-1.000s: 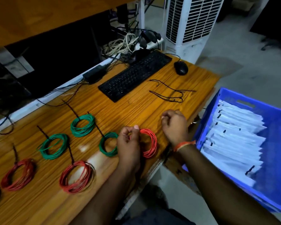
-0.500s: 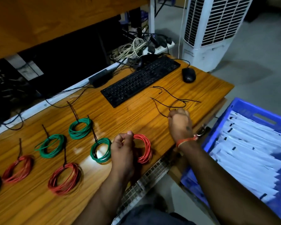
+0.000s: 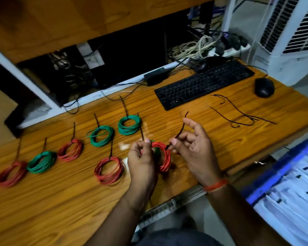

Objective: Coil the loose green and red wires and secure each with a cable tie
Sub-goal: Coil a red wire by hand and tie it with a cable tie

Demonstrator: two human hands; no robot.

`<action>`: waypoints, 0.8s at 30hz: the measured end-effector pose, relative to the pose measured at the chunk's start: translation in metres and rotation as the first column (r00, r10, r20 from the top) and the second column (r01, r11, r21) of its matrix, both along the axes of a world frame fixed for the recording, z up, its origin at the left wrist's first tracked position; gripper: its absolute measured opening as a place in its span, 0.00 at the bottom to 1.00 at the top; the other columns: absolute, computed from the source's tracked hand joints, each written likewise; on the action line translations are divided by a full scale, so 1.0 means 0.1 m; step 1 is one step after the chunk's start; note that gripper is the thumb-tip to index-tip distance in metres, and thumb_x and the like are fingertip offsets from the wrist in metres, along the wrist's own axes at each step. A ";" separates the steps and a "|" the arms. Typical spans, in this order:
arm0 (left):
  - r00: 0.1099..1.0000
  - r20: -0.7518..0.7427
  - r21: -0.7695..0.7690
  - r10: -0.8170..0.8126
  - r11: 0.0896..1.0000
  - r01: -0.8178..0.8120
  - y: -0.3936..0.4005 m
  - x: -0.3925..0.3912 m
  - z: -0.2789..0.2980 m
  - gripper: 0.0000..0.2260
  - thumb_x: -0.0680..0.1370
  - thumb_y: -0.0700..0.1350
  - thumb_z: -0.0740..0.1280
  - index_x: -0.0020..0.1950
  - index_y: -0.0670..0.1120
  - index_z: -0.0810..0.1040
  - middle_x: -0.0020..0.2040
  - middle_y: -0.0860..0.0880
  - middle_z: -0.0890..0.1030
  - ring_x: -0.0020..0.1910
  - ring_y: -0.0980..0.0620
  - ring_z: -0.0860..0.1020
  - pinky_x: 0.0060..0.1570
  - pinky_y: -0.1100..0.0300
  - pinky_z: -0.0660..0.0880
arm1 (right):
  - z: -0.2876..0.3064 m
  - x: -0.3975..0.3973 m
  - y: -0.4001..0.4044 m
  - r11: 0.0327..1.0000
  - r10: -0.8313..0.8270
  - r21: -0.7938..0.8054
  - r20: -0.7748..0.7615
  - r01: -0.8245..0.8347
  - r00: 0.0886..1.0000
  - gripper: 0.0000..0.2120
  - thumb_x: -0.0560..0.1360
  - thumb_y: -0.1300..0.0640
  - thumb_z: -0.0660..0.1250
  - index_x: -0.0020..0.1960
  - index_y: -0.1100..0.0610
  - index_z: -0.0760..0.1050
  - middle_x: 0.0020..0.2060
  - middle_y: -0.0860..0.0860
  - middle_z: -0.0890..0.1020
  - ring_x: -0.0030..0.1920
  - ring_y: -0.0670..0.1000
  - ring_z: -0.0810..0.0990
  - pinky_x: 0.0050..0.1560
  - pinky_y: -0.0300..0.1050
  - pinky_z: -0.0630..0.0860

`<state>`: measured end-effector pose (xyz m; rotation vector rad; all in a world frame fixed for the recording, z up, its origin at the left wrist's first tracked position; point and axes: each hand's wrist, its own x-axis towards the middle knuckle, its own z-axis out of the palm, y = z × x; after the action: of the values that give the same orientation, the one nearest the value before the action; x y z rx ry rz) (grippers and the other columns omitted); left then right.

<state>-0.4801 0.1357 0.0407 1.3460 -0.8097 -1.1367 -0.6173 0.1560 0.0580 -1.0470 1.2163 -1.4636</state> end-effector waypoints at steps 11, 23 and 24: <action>0.979 0.122 -0.084 0.162 0.985 -0.152 -0.12 1.63 0.07 0.07 0.84 0.50 0.65 0.50 0.48 0.75 0.33 0.51 0.74 0.31 0.56 0.71 0.34 0.56 0.70 | 0.06 1.64 -0.12 0.967 0.236 -0.022 -0.291 -0.254 0.927 0.19 0.76 0.66 0.73 0.63 0.52 0.73 0.43 0.50 0.87 0.45 0.47 0.87 0.50 0.52 0.84; 0.994 0.103 -0.035 0.034 0.999 -0.031 -0.02 3.27 -0.13 0.19 0.84 0.48 0.65 0.34 0.50 0.69 0.28 0.48 0.68 0.29 0.50 0.64 0.31 0.56 0.61 | -0.31 3.17 -0.10 0.982 0.017 -0.149 -0.544 -0.116 0.839 0.09 0.66 0.66 0.82 0.38 0.54 0.84 0.58 0.48 0.77 0.57 0.41 0.78 0.48 0.26 0.74; 0.995 0.090 -0.028 0.034 0.999 -0.032 -0.02 3.35 -0.14 0.19 0.85 0.47 0.65 0.34 0.50 0.69 0.29 0.47 0.68 0.30 0.50 0.64 0.31 0.56 0.60 | -0.34 3.25 -0.10 0.984 0.050 -0.117 -0.524 -0.131 0.850 0.10 0.67 0.66 0.81 0.38 0.54 0.84 0.60 0.46 0.77 0.57 0.40 0.78 0.48 0.27 0.75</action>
<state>-0.1456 0.1339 0.0270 1.3918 -0.8615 -1.0422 -0.2922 0.1459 0.0241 -1.6582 1.4164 -1.2461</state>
